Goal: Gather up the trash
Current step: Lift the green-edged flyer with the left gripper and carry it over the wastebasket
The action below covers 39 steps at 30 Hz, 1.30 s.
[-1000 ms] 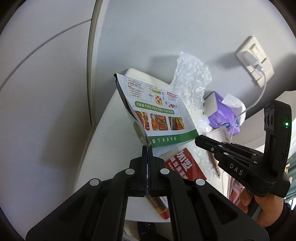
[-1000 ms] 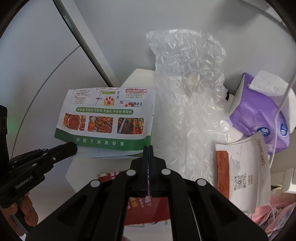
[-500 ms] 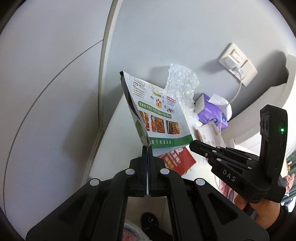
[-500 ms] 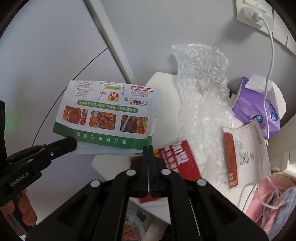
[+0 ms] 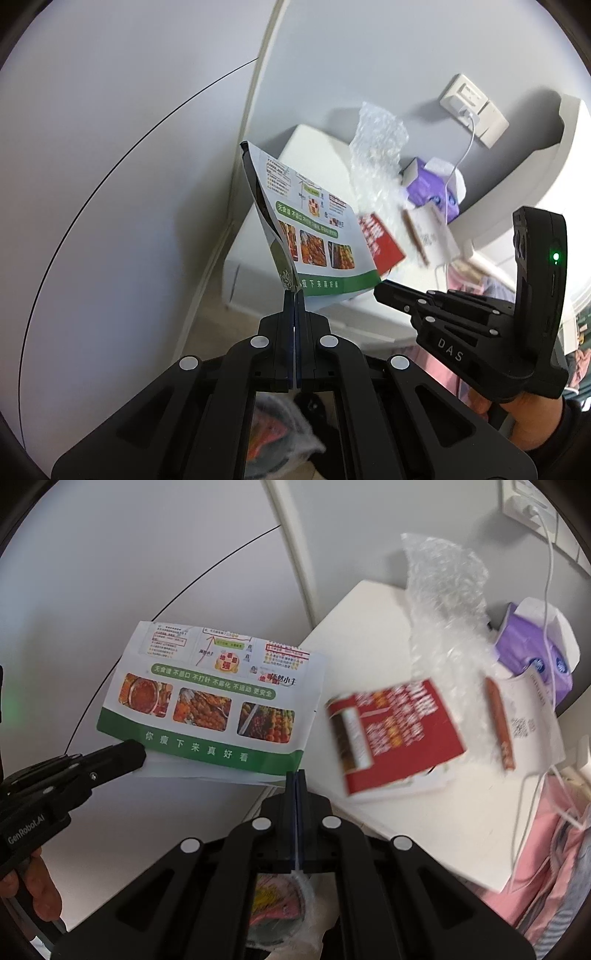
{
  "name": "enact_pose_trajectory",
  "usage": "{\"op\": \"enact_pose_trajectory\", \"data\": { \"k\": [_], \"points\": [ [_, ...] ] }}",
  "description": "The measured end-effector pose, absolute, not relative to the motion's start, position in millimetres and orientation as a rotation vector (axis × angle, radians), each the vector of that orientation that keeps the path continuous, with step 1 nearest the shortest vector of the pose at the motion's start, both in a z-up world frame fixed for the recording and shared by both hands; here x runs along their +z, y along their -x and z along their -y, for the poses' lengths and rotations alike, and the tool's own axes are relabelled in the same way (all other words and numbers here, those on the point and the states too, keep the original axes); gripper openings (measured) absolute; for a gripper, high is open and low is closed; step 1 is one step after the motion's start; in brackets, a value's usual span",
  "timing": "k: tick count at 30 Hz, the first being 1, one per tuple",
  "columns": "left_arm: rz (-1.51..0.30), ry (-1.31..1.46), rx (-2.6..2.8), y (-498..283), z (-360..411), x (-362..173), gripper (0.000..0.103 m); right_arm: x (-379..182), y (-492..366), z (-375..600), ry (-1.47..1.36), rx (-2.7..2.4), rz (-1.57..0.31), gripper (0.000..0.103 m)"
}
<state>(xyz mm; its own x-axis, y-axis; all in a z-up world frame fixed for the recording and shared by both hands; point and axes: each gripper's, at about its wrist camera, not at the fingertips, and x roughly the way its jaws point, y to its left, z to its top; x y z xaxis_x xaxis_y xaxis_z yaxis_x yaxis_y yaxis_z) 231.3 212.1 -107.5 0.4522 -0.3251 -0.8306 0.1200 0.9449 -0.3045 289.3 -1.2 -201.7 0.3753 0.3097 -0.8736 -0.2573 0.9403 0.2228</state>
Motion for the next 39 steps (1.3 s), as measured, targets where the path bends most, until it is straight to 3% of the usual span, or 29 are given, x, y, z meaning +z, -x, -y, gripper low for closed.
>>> {"op": "enact_pose_trajectory", "data": {
  "k": [19,39],
  "points": [
    [-1.231,0.213,-0.282,-120,-271,-183,0.0,-286,-178,-66,-0.003,0.395,-1.292,0.003],
    [-1.491,0.112,-0.377,-64,-261,-357,0.0,-454,-123,-68,-0.057,0.297,-1.47,0.003]
  ]
}}
